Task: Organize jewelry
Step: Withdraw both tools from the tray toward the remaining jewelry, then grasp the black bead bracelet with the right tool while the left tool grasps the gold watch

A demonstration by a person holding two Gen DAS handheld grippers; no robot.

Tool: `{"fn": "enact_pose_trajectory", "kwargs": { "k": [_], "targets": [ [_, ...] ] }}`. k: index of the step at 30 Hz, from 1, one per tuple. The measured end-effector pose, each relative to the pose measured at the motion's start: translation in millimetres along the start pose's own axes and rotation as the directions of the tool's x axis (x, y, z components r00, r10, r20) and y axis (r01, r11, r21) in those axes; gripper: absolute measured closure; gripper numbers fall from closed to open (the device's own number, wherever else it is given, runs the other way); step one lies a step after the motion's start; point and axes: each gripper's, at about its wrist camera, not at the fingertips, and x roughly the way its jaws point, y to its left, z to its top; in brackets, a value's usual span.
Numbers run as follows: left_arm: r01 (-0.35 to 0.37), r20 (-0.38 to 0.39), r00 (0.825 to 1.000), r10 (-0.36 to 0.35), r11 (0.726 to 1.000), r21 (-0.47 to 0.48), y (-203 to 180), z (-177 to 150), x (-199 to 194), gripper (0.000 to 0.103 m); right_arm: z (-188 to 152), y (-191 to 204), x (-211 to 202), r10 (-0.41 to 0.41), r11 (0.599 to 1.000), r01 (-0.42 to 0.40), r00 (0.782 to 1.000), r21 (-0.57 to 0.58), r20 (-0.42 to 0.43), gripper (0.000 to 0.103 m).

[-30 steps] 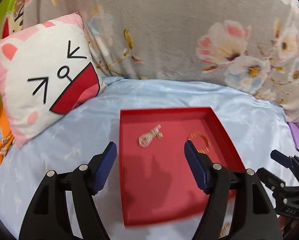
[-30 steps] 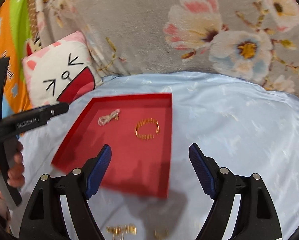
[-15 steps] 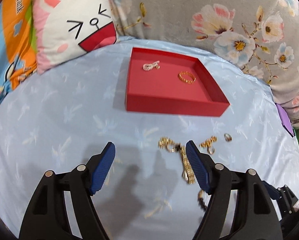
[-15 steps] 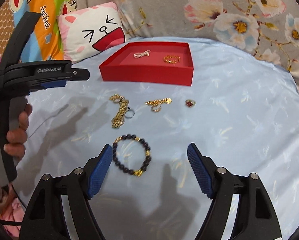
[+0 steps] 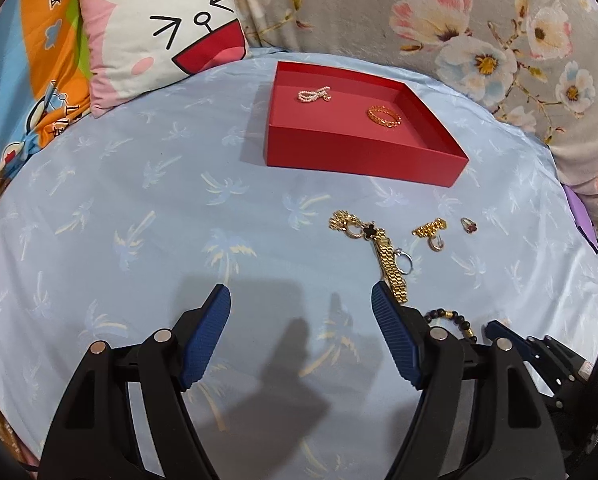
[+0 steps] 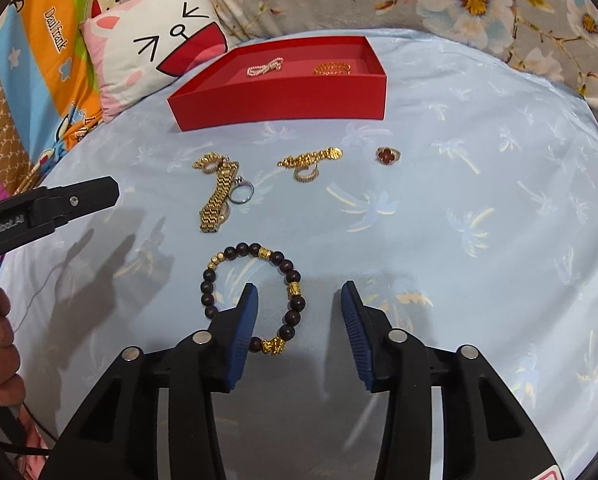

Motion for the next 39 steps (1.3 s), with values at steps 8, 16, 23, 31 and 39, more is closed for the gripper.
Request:
{"fn": "enact_pose_trajectory", "kwargs": {
  "k": [8, 16, 23, 31, 39],
  "targets": [
    [0.021, -0.017, 1.0, -0.021, 1.0, 0.012, -11, -5, 4, 0.032, -3, -2, -1, -0.034, 0.999, 0.034, 0.999, -0.021, 0.01, 0.094],
    [0.062, -0.036, 0.998, -0.06, 0.997, 0.038, -30, -9, 9, 0.032, -3, -22, -14, 0.005, 0.998, -0.006, 1.0, 0.061, 0.015, 0.096],
    [0.102, -0.061, 0.993, -0.099, 0.994, 0.045, -53, -8, 26, 0.032, 2, -40, -35, 0.003, 0.995, -0.008, 0.999, 0.102, 0.051, 0.096],
    [0.078, -0.069, 0.995, -0.073, 0.995, 0.067, -69, -8, 49, 0.045, 2, -48, -39, 0.027, 0.99, -0.034, 0.998, 0.134, 0.054, 0.096],
    [0.078, -0.049, 0.996, -0.075, 0.995, 0.069, -64, -11, 52, 0.085, 3, -51, -37, 0.035, 0.989, -0.042, 0.998, 0.14, 0.057, 0.096]
  ]
}}
